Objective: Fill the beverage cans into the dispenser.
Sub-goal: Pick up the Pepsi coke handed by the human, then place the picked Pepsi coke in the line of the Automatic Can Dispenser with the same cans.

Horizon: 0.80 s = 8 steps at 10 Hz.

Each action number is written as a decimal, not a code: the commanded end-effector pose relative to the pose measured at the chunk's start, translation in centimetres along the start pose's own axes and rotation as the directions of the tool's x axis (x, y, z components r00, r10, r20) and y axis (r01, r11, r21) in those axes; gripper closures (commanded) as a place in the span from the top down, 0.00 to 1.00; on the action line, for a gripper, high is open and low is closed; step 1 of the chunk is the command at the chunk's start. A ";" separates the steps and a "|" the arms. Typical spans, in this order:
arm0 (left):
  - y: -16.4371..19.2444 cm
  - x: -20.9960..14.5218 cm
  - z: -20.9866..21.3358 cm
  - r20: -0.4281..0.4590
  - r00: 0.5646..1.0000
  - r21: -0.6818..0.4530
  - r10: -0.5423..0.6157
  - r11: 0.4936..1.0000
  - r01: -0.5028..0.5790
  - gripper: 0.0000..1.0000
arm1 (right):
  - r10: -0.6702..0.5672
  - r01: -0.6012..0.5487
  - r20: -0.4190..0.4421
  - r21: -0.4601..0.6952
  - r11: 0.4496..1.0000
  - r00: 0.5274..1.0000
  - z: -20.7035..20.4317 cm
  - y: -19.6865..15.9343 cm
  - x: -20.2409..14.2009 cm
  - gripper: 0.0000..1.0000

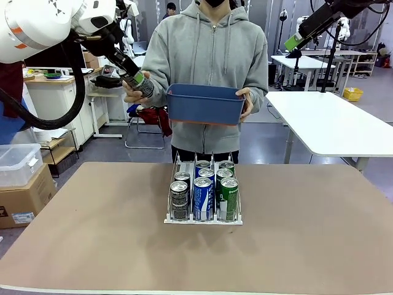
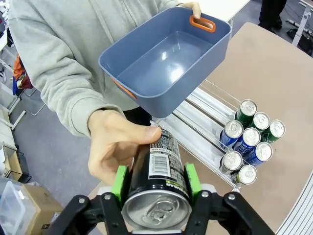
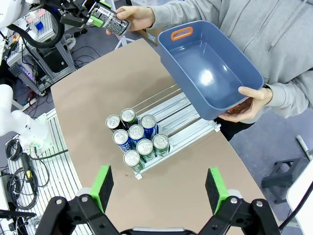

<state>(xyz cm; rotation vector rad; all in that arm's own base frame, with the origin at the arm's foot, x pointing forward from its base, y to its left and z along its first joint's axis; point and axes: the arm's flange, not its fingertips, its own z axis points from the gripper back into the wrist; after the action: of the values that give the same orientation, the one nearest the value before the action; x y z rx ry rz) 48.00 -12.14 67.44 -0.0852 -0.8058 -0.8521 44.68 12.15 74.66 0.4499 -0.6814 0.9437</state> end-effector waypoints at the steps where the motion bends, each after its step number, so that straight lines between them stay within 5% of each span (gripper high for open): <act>1: 0.1 -0.2 -0.1 -0.001 1.000 0.002 -0.009 1.000 0.009 0.00 | 0.001 -0.001 0.000 0.003 1.000 1.000 0.1 -0.1 0.1 1.00; 8: 0.1 -0.2 -0.1 -0.001 1.000 0.002 -0.009 1.000 0.009 0.00 | 0.001 -0.001 0.000 0.003 1.000 1.000 0.1 -0.1 0.1 1.00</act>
<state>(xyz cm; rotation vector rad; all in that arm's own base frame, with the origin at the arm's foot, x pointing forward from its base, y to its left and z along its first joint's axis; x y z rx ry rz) 48.04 -12.15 67.37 -0.0854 -0.8043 -0.8521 44.68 12.15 74.66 0.4499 -0.6814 0.9437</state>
